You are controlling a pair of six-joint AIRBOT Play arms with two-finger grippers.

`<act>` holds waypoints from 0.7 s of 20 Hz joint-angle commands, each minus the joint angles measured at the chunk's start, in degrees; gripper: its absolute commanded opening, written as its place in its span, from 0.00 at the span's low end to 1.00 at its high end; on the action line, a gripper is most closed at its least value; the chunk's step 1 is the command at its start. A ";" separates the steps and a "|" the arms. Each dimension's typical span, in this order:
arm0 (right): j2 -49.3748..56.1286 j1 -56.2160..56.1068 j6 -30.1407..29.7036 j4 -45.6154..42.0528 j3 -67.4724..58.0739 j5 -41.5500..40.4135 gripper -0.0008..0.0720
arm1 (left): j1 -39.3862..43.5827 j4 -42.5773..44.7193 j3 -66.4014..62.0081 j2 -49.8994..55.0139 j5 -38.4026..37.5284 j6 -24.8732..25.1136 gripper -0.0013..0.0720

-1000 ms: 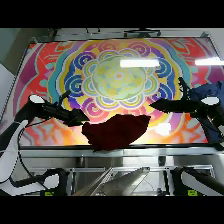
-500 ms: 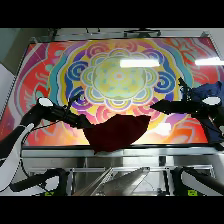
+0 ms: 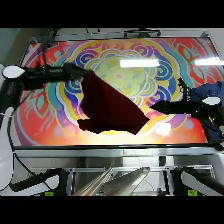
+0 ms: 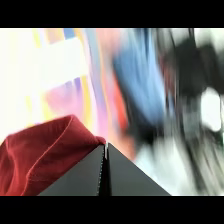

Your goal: Fold the shirts.

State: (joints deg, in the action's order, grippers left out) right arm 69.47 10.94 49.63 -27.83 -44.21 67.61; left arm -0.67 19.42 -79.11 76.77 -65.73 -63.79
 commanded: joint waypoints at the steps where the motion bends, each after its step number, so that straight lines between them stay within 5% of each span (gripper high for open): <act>1: -0.04 0.04 0.09 -0.02 0.02 -0.96 0.61 | -5.27 0.92 -4.76 0.20 19.61 0.46 0.05; 7: -0.04 0.02 0.50 0.00 0.07 -1.55 0.64 | -13.16 11.04 -4.72 12.70 18.64 0.42 0.06; 8: -0.04 0.02 1.57 0.00 0.11 -1.55 0.81 | -14.23 11.02 -4.72 15.47 18.12 0.44 0.08; 9: -0.04 -0.11 2.40 -0.02 0.15 -1.49 0.90 | -15.30 10.88 -4.72 17.70 17.49 0.52 0.41; 10: -0.04 -0.48 3.17 0.02 0.35 -1.55 0.90 | -16.57 10.34 -4.72 19.50 16.83 0.50 0.89; 11: -0.02 -1.44 3.96 -0.04 0.52 -1.64 0.89 | -17.84 10.23 -4.74 20.52 15.89 0.31 0.99; 14: 0.72 -7.48 4.57 -0.48 0.74 -9.86 0.89 | -22.67 10.60 -4.81 20.76 12.66 0.35 0.98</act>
State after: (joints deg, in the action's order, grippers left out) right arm 69.63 7.53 52.75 -27.99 -43.64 64.18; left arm -19.33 29.45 -83.81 95.64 -50.43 -63.37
